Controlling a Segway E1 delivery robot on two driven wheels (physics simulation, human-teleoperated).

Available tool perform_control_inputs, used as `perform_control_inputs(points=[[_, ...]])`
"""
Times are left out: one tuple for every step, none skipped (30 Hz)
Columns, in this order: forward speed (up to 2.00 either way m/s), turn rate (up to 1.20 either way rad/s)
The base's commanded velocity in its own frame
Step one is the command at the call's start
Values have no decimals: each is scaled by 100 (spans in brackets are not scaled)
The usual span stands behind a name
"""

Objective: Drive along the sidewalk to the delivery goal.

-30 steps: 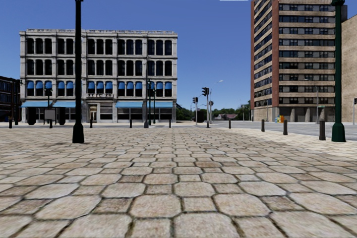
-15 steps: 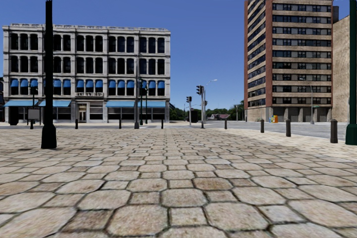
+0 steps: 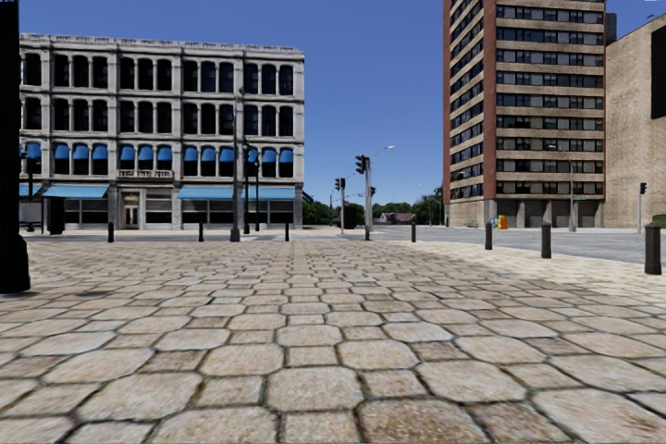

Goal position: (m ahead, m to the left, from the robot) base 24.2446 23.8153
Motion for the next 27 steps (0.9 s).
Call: perform_control_inputs(points=[[200, -22], [200, -22], [200, -22], [200, -22], [200, -22], [200, 0], [200, 0], [200, 0], [200, 0], [200, 0], [200, 0], [200, 0], [200, 0], [200, 0], [200, 0], [200, 0], [200, 0], [200, 0], [200, 0], [200, 0], [200, 0], [200, 0], [200, 0], [200, 0], [200, 0], [200, 0], [200, 0]])
